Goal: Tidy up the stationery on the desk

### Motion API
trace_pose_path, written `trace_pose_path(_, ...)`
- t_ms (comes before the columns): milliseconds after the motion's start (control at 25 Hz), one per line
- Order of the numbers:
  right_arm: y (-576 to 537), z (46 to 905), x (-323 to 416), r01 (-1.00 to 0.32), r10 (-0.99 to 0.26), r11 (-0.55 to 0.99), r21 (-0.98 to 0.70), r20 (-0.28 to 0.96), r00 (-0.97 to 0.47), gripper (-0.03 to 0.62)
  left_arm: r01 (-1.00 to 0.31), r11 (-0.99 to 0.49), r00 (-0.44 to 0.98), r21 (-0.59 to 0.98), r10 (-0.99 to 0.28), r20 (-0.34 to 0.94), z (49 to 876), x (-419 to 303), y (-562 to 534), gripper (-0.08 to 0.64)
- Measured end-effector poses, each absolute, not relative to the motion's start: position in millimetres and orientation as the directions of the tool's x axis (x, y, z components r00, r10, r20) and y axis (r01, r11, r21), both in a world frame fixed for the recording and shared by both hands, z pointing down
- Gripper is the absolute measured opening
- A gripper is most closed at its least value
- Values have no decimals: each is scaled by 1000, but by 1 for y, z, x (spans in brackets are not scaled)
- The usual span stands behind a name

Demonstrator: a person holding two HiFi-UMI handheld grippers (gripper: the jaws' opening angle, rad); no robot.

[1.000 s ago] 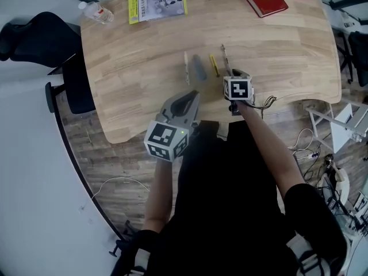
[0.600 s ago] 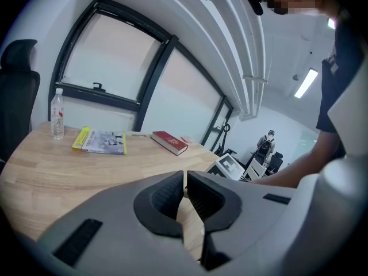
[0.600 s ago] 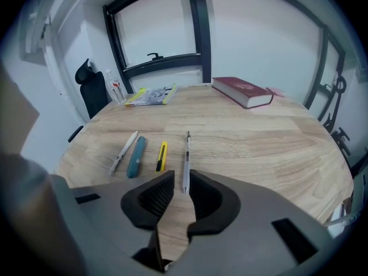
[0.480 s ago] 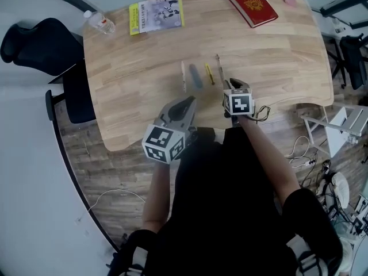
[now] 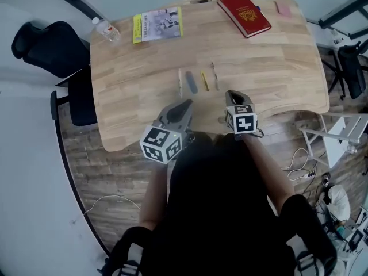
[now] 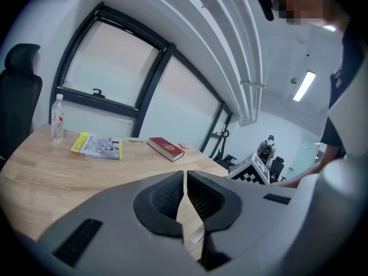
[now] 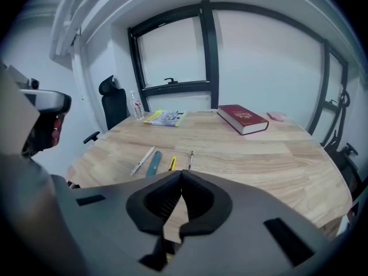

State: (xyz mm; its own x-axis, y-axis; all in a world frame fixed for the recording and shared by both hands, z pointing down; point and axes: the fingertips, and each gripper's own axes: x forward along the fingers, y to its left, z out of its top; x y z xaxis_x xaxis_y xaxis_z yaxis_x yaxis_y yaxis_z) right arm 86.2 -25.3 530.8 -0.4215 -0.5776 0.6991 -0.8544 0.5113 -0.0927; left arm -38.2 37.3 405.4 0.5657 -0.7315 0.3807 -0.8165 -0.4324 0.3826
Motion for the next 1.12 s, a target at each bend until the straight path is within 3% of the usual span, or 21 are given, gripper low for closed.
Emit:
trace_pose_path(240, 11, 484, 102, -748, -534, 642, -167, 603, -593, 20, -823, -401, 547, 403, -753, 365, 392, -7, 57, 44)
trace_pose_path(800, 84, 301, 143, -473, -445, 824, -313, 160, -881, 20, -827, -439, 530, 350, -817, 228, 295, 61, 118, 44)
trace_pose_path(1120, 100, 274, 145, -442, -427, 857, -266, 113, -897, 20, -855, -430, 490, 290, -853, 177, 255, 57, 136, 44)
